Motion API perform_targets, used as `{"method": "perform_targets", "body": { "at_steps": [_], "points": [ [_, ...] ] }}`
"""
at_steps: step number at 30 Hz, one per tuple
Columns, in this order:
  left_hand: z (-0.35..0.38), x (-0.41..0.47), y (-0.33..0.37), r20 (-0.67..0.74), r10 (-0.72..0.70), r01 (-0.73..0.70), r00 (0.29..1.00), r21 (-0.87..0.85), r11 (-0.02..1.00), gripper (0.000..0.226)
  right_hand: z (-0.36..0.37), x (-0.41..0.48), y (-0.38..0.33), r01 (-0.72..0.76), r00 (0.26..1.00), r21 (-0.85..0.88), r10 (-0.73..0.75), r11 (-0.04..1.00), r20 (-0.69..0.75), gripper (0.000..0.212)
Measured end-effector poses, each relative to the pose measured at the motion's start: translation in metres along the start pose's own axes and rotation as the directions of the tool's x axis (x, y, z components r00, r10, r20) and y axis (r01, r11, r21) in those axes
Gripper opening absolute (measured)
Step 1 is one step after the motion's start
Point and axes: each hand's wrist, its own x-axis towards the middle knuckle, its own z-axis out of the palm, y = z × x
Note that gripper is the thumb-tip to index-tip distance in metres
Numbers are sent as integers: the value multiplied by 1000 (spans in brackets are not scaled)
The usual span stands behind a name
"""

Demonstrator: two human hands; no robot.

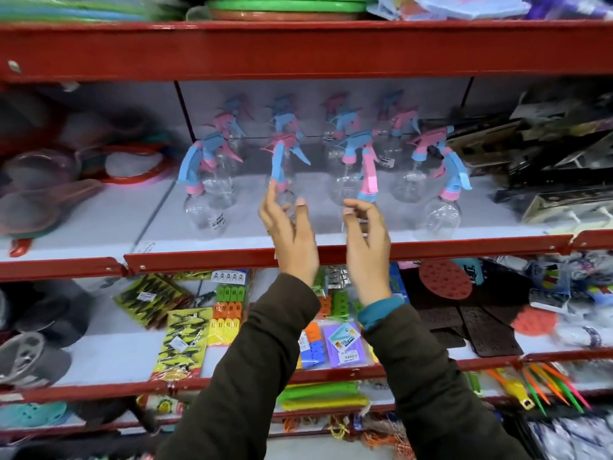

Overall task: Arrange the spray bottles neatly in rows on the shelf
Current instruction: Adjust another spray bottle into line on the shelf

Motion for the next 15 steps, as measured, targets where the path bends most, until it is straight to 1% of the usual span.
{"method": "perform_targets", "body": {
  "at_steps": [2, 3, 4, 7, 9, 13, 15],
  "points": [
    [-15, 8, 2, -94, -3, 2, 996, -9, 1000, 59, 22, 0, 0, -42, 996, -12, 43, 999, 84, 25],
    [-21, 15, 3, -108, -41, 40, 993, -10, 999, 58, 33, 3, -1, -71, 989, -19, 73, 997, 126, 28],
    [-27, 25, 1, -93, -107, 107, 990, -4, 994, 56, 45, 8, -1, -108, 981, -26, 110, 994, 162, 31],
    [-41, 57, -2, 58, -312, 313, 948, 2, 950, 58, 74, 25, -6, -266, 940, -34, 267, 963, 212, 42],
    [-47, 70, 3, 161, -393, 399, 905, -7, 917, 60, 87, 32, -9, -334, 916, -36, 334, 942, 221, 43],
    [-54, 71, 16, 344, -454, 492, 822, -27, 870, 57, 94, 30, -12, -349, 908, -39, 348, 936, 234, 39],
    [-59, 69, 14, 378, -429, 463, 820, -1, 886, 50, 95, 26, -10, -343, 911, -21, 338, 939, 234, 34]
  ]
}}
